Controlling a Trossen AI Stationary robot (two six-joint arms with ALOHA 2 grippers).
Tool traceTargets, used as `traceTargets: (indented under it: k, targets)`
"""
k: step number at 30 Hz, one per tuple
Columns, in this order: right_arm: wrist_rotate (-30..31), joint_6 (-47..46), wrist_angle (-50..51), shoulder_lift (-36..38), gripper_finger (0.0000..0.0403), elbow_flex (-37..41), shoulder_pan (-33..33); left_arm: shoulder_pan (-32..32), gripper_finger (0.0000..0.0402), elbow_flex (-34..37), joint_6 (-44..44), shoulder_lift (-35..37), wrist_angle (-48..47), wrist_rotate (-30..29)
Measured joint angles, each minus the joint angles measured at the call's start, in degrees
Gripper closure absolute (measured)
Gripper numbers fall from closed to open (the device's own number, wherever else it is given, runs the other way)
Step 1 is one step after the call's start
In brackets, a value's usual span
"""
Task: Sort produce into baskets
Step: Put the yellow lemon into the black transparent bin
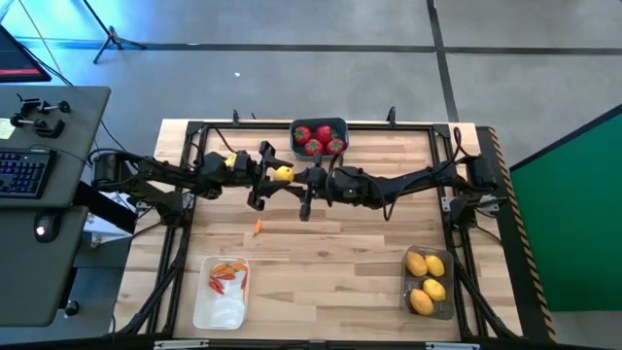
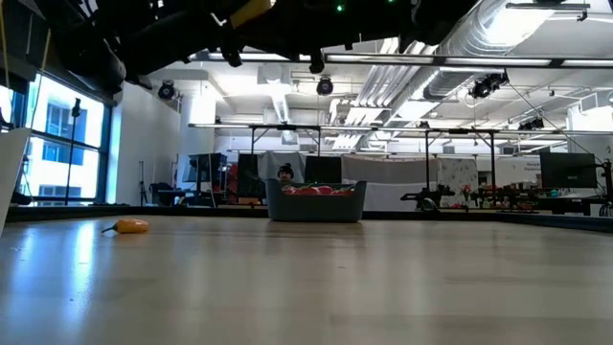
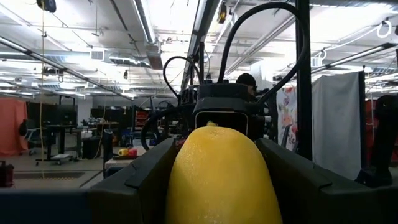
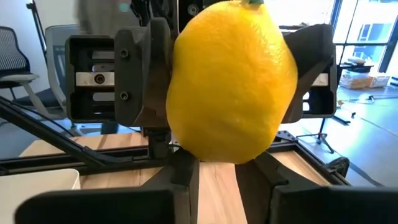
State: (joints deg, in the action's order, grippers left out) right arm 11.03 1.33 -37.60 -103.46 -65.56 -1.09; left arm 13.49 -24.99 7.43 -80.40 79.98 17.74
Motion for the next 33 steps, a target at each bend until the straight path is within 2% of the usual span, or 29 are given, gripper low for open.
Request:
traceTargets:
  k: [7,12,17,25,28,33]
  targets:
    - [0.2,-1.4,1.8,0.0,0.0339,-0.1,0.0,0.8,0.0184,0.0,-1.4,0.0,0.0,0.4]
    - [0.2,-2.6,2.0,0.0,0.0333,-0.1,0.0,0.8,0.0207,0.1,-1.5,0.0,-0.2,0.5]
    - [0.4,-3.9,2.7,0.0,0.0281,-0.1,-0.2,0.8,0.0244,0.1,-1.5,0.0,-0.3,0.2]
    - [4.7,-2.5,1.3,0.0,0.0167,-0.1,-2.2,0.8,0.0244,1.7,0.3,0.0,4.5,-0.7]
    - [6.2,-1.7,-1.7,0.0,0.0152,-0.1,-2.6,0.7,0.0244,2.8,1.9,0.0,7.1,-2.0]
    - [6.4,-1.5,-3.5,0.0,0.0150,-0.1,-2.7,-0.8,0.0244,2.7,2.3,0.1,7.4,-3.4]
